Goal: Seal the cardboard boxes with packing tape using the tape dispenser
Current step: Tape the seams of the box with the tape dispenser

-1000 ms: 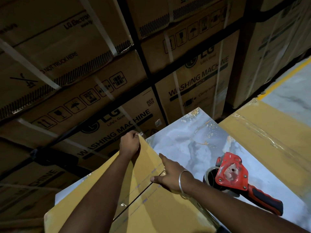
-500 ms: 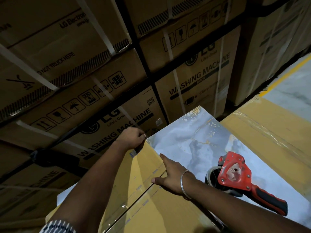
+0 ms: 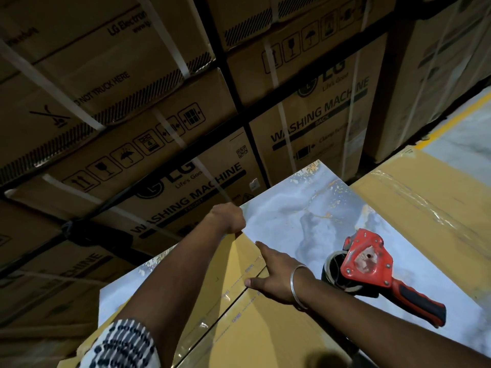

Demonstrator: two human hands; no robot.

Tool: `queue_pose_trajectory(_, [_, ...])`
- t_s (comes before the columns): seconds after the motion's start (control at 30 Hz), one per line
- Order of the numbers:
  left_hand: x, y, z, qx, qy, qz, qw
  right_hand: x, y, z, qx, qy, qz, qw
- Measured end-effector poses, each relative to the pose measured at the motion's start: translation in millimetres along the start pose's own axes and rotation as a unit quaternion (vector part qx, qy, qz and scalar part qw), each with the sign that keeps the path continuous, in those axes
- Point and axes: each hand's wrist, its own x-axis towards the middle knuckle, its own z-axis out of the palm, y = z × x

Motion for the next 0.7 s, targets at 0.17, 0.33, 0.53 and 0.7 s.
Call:
queue_pose_trajectory(0.17, [-11,14,16,0.023,-0.030,-0.021,0.999,-12,-1,1,-0.032,-0.023,0.007,0.999])
queue_pose_trajectory(0.33, [-13,13,13,0.026,-0.057,-0.008,0.998,-18,-5,2,-0.077,-0.012,0.020,0.997])
queue_pose_trajectory(0.53, [-5,14,9,-0.021,-0.116,-0.018,0.993,-17,-5,5,-0.105,0.004,0.033,0.994])
queue_pose_trajectory(0.7, [1,17,11,-0.163,-0.158,-0.019,0.974,-16,-5,6,-0.118,0.008,0.042,0.992])
